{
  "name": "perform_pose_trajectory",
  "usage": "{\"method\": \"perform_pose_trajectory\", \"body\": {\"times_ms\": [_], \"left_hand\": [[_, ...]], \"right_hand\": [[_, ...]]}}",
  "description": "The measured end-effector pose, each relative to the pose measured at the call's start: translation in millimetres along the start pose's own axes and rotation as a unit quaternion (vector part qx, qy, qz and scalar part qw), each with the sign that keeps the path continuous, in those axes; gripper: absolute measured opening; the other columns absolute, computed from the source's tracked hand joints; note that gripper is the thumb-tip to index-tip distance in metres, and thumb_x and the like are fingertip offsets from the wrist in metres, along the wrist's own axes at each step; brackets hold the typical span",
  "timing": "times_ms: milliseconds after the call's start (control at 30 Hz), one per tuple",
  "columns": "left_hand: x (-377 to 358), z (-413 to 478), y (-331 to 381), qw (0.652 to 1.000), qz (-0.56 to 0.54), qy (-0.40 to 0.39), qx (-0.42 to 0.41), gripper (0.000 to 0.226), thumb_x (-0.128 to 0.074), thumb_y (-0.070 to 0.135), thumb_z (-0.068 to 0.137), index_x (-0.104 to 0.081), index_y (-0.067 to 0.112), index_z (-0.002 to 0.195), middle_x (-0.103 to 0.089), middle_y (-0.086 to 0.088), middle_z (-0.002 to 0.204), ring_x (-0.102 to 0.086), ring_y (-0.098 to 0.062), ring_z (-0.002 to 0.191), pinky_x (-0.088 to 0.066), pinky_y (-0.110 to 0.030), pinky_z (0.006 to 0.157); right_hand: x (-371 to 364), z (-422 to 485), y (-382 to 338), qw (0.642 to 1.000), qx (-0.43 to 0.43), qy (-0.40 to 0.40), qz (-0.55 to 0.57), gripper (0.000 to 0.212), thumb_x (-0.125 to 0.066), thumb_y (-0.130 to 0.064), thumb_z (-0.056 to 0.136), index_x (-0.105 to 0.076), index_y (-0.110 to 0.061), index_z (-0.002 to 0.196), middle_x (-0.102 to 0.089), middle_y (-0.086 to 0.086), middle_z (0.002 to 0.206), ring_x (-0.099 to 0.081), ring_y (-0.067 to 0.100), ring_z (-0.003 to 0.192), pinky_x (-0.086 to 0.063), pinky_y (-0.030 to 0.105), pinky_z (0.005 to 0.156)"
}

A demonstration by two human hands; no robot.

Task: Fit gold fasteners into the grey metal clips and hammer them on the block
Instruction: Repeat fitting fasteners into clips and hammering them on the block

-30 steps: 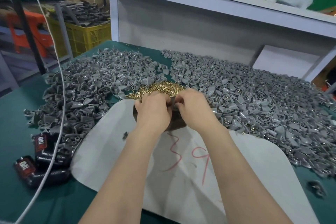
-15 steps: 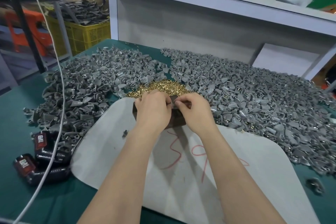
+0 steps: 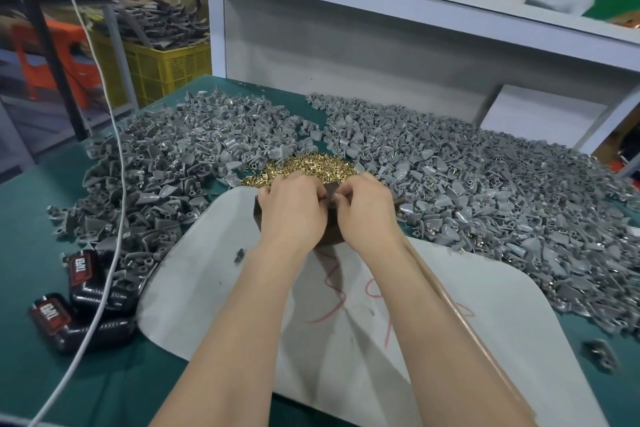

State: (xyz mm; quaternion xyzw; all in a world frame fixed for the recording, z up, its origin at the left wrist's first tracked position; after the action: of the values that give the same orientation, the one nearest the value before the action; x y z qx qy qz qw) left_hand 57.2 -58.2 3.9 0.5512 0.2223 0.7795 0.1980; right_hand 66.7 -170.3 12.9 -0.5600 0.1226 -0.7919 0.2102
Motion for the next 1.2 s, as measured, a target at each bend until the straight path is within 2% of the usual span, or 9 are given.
{"method": "perform_pose_trajectory", "body": {"times_ms": [233,400,567,667,767,833,933,1033,1200], "left_hand": [[-1,-1,3,0.999,0.032,-0.001,-0.016,0.019,-0.051,0.015,0.09,-0.068,0.019,0.096,-0.059,-0.002,0.111,-0.047,-0.029,0.106,-0.026,-0.034,0.079],[1,-1,5,0.999,0.03,0.003,-0.021,0.018,-0.051,0.017,0.091,-0.069,0.018,0.096,-0.06,-0.002,0.111,-0.047,-0.029,0.105,-0.027,-0.034,0.082],[0,-1,4,1.0,0.019,-0.012,-0.018,0.015,-0.054,0.021,0.092,-0.068,0.02,0.097,-0.059,-0.001,0.11,-0.047,-0.027,0.107,-0.03,-0.036,0.087],[1,-1,1,1.0,0.0,-0.021,-0.007,0.009,-0.057,0.024,0.091,-0.065,0.024,0.088,-0.058,0.001,0.106,-0.047,-0.026,0.107,-0.028,-0.036,0.086],[2,0,-1,1.0,-0.003,-0.019,0.003,0.01,-0.059,0.026,0.09,-0.062,0.028,0.08,-0.058,0.005,0.101,-0.05,-0.024,0.105,-0.027,-0.035,0.085],[2,0,-2,1.0,-0.008,-0.014,0.007,0.011,-0.06,0.027,0.09,-0.062,0.028,0.079,-0.055,0.008,0.095,-0.05,-0.023,0.104,-0.025,-0.034,0.083],[2,0,-2,1.0,-0.01,-0.004,0.006,0.012,-0.061,0.027,0.09,-0.061,0.028,0.077,-0.052,0.01,0.091,-0.051,-0.022,0.102,-0.024,-0.034,0.083],[2,-1,-2,1.0,-0.011,0.001,0.006,0.009,-0.061,0.026,0.089,-0.064,0.026,0.08,-0.058,0.008,0.092,-0.052,-0.022,0.1,-0.025,-0.034,0.082],[3,0,-4,1.0,-0.004,0.002,0.012,0.008,-0.06,0.027,0.088,-0.067,0.027,0.083,-0.062,0.005,0.097,-0.051,-0.023,0.101,-0.025,-0.034,0.081]], "right_hand": [[1,2,-20,0.991,0.061,-0.01,-0.123,0.012,-0.05,-0.005,0.091,-0.06,-0.005,0.098,-0.051,0.008,0.108,-0.054,0.025,0.098,-0.026,0.023,0.067],[0,-2,-19,0.991,0.066,0.007,-0.117,0.014,-0.049,-0.007,0.092,-0.059,-0.007,0.101,-0.051,0.006,0.111,-0.054,0.023,0.1,-0.025,0.023,0.068],[1,-6,-14,0.997,0.051,0.007,-0.055,0.009,-0.051,-0.006,0.091,-0.06,-0.004,0.092,-0.052,0.008,0.104,-0.053,0.024,0.093,-0.025,0.022,0.068],[1,-3,-7,0.999,0.02,-0.04,0.018,0.013,-0.054,-0.011,0.093,-0.066,-0.007,0.094,-0.055,0.007,0.104,-0.054,0.023,0.095,-0.038,0.028,0.082],[16,-1,14,0.996,-0.03,-0.056,0.06,0.025,-0.053,-0.021,0.095,-0.065,-0.015,0.116,-0.059,0.004,0.119,-0.055,0.019,0.107,-0.04,0.034,0.1],[30,-5,45,0.994,-0.098,-0.044,-0.001,0.029,-0.053,-0.031,0.094,-0.061,-0.016,0.118,-0.062,0.006,0.115,-0.059,0.022,0.1,-0.048,0.04,0.091],[22,-27,80,0.958,-0.194,-0.159,-0.141,0.026,-0.058,-0.037,0.089,-0.056,-0.013,0.095,-0.063,0.006,0.092,-0.061,0.024,0.08,-0.049,0.034,0.069],[11,-31,84,0.954,-0.198,-0.185,-0.131,0.017,-0.052,-0.026,0.092,-0.051,-0.012,0.082,-0.06,0.009,0.088,-0.059,0.028,0.082,-0.043,0.032,0.066],[34,-19,89,0.975,-0.203,-0.093,-0.005,0.021,-0.054,-0.019,0.09,-0.05,-0.006,0.105,-0.06,0.015,0.102,-0.062,0.032,0.086,-0.053,0.042,0.075]]}}
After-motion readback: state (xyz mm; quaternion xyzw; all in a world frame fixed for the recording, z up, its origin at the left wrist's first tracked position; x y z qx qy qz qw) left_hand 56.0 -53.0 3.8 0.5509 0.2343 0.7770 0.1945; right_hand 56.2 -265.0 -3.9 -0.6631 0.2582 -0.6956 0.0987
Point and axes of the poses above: each hand's wrist, its own z-axis towards the middle knuckle, its own x-axis out of the back of the hand, y = z × x, the point moved 8 cm from there along z, towards the middle knuckle
